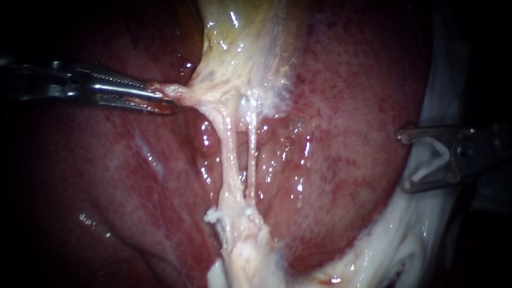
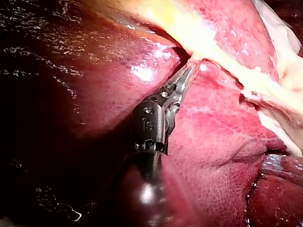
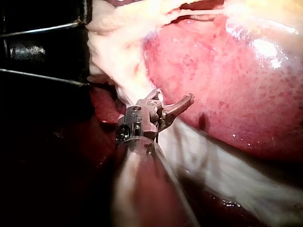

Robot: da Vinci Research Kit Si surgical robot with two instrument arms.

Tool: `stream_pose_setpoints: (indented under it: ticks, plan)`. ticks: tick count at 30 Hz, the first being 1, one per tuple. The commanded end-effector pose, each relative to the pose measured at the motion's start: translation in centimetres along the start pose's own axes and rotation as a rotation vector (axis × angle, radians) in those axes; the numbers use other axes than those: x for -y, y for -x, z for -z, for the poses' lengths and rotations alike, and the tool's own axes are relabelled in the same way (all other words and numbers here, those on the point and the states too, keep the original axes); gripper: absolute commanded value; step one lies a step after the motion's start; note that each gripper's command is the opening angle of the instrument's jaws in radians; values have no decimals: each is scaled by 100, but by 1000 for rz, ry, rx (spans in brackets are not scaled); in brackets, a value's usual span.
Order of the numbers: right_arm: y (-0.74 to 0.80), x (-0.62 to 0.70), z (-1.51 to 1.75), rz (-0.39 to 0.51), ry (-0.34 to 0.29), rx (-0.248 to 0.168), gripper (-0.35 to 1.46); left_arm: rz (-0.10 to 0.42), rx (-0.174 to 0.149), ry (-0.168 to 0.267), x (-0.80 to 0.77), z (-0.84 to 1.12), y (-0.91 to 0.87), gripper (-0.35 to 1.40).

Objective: Clipping second clip left tube

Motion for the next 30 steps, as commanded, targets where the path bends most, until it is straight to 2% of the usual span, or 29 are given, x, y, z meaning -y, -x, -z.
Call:
stream_pose_setpoints:
  ticks: [1,5,8,12,16,21,23,25,28,30]
  plan:
    - [0,0,0,3,-3,-1,50,0,0,0,0,0,0,-35]
    - [0,0,0,3,-5,-2,50,1,0,2,-2,4,-2,-35]
    - [0,1,0,3,-5,-2,50,4,2,11,-3,15,-8,-35]
    - [0,1,0,4,-6,-2,50,13,2,-1,-3,43,-23,-35]
    - [-1,1,1,4,-11,-5,50,31,-25,-14,-1,70,-38,-35]
    - [-3,-2,1,0,-44,-25,49,28,-35,-24,1,86,-47,-35]
    - [-8,-6,2,-6,-103,-75,46,22,-35,-25,1,85,-47,-35]
    - [-15,-9,2,-5,-157,-155,45,22,-35,-26,0,84,-46,-35]
    - [-29,-9,-1,-64,-150,-266,45,22,-35,-26,0,84,-46,-35]
    - [-41,-8,-6,-99,-153,-313,47,22,-35,-26,0,84,-46,-35]
